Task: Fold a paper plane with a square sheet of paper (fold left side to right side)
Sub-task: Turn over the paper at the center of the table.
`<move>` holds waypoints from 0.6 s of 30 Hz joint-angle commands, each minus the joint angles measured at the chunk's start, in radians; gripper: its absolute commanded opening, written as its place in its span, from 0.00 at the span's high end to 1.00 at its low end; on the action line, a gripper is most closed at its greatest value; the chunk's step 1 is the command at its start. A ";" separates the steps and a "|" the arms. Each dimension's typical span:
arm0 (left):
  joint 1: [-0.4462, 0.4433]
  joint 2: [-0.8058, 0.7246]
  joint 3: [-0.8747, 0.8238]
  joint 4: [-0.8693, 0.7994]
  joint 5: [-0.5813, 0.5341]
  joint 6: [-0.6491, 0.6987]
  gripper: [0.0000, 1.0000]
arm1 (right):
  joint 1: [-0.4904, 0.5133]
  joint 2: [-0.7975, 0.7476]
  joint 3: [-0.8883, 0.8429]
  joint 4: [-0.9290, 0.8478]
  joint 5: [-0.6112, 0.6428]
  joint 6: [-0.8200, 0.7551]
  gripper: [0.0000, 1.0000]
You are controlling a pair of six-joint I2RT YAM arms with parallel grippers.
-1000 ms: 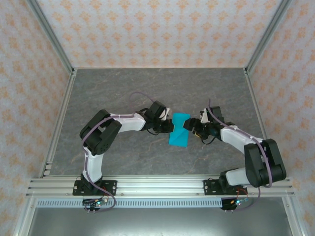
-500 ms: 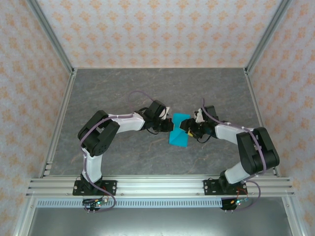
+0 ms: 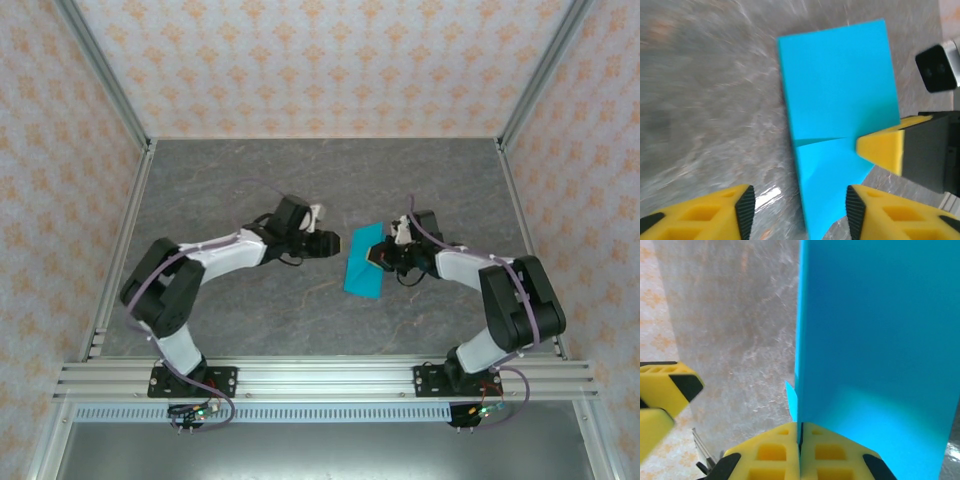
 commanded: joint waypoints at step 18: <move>0.158 -0.445 -0.215 0.667 0.224 -0.481 0.00 | 0.027 -0.369 0.284 0.247 -0.213 0.132 0.99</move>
